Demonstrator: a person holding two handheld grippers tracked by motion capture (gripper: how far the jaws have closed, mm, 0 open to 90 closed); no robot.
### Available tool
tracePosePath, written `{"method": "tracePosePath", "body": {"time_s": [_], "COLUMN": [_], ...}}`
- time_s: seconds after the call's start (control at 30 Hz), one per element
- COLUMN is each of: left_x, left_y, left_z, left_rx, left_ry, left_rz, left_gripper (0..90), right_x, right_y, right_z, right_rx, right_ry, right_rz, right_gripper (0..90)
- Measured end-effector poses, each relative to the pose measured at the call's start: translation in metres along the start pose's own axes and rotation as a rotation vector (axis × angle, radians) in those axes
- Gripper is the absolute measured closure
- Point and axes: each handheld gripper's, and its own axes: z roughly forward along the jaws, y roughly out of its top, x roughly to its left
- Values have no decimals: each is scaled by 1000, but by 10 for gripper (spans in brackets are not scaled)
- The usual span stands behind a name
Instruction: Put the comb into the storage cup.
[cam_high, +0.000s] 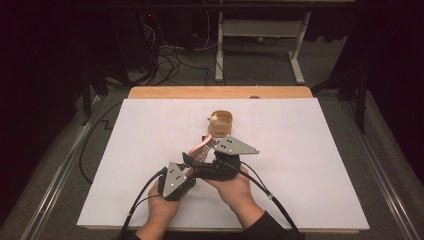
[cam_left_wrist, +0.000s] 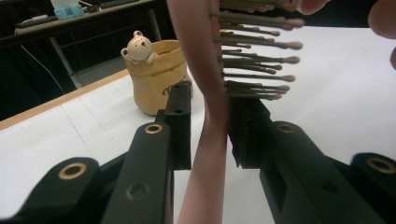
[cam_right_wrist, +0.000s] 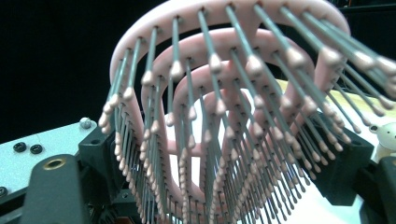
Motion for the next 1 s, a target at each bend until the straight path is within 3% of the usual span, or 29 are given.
{"method": "tracePosePath", "body": {"time_s": [0.43,0.67,0.73,0.93,1.0], "left_x": [5,10,13,20,22], "left_y": [-1,-3,-2,-5,-7], "left_z": [0,-4,-7,-16,-18], "left_rx": [10,30,41,42,46], "left_ry": [-17,-51,-54,-95,-107], "left_rz": [-32,-55,-51,-44,-44], "left_gripper": [566,551,499,497,437], "right_x": [-2,-6,-7,-11,-12], "right_y": [2,4,4,6,7], "right_z": [-1,-5,-6,-10,-12], "right_rx": [-3,-3,-2,-13,-16], "right_ry": [-12,-19,-25,-40,-46], "right_rz": [-8,-11,-15,-15,-14], "right_gripper": [206,205,205,205,205]}}
